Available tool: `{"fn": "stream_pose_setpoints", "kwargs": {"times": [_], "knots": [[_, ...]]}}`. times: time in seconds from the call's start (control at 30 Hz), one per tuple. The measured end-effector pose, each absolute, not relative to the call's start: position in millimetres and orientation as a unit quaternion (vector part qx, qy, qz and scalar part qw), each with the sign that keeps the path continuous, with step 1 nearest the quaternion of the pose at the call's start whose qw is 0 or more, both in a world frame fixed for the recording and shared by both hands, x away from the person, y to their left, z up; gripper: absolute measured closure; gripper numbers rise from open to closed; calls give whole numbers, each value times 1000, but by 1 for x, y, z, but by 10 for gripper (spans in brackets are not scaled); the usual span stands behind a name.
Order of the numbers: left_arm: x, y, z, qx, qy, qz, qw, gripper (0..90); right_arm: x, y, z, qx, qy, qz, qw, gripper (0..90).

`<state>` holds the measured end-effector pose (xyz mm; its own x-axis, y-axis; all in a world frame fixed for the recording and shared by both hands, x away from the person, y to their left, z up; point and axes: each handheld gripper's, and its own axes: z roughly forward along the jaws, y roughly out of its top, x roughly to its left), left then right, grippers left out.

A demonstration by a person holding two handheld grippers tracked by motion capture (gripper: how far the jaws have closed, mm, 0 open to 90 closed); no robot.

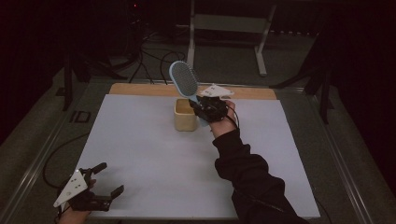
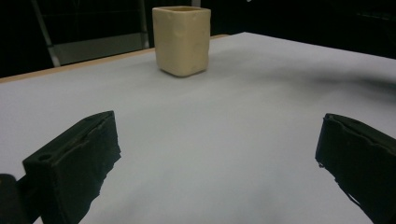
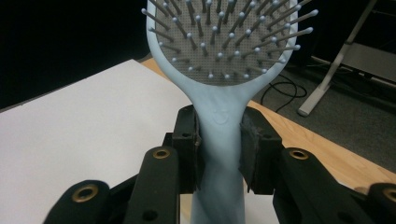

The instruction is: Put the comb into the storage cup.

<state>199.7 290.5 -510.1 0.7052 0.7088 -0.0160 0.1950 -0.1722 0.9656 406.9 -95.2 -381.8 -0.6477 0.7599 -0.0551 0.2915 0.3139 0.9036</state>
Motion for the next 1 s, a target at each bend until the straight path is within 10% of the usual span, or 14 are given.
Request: {"fn": "stream_pose_setpoints", "kwargs": {"times": [1.0], "knots": [[198,292,-511,729,312,226,566,0,461,-58,-367,363,730,527,241,701]]}}
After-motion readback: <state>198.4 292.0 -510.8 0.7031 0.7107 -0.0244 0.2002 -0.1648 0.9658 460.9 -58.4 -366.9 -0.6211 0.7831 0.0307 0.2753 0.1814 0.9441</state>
